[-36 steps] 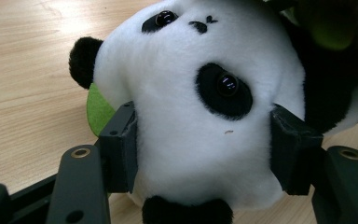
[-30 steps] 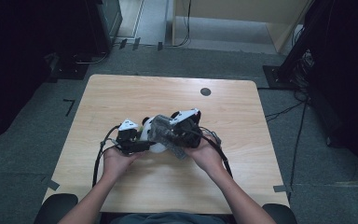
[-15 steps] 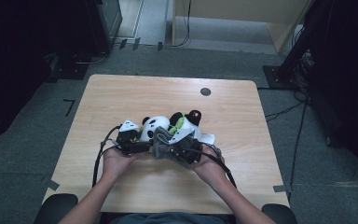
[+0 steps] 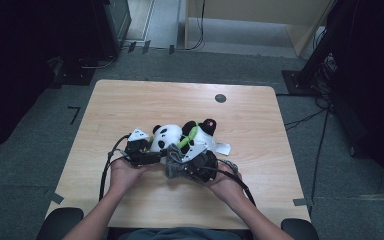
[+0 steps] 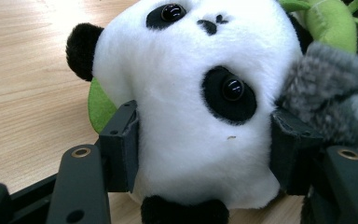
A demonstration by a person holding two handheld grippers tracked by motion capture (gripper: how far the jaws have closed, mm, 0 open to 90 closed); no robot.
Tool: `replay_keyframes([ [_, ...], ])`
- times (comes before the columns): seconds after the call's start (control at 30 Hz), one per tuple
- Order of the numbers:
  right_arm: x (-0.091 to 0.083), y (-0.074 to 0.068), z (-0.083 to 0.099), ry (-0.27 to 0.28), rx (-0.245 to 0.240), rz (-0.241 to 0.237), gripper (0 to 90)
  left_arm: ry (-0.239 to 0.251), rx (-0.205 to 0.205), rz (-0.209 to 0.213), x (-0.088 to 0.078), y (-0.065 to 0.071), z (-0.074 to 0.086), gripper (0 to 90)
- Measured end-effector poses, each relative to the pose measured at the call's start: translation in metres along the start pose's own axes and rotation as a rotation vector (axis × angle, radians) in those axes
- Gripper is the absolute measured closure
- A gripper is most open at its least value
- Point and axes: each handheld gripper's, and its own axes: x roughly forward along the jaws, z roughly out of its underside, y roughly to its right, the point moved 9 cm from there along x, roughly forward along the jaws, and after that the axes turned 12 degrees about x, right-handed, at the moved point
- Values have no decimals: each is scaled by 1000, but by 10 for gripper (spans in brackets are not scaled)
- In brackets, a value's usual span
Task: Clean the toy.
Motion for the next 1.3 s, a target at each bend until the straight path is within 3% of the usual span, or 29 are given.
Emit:
replay_keyframes([
  [0.13,0,1,6,-27,11,-11,817,4,-5,5,0,-1,0,361],
  [0.27,-7,7,10,-50,73,-29,815,10,-10,10,0,-2,0,361],
  [0.63,-39,21,11,-29,185,-72,811,-3,19,3,0,-1,0,424],
  [0.97,-66,35,13,12,255,-92,808,-3,22,-1,0,0,0,432],
  [1.3,-92,46,-7,126,295,-78,810,2,16,-1,0,1,-1,437],
])
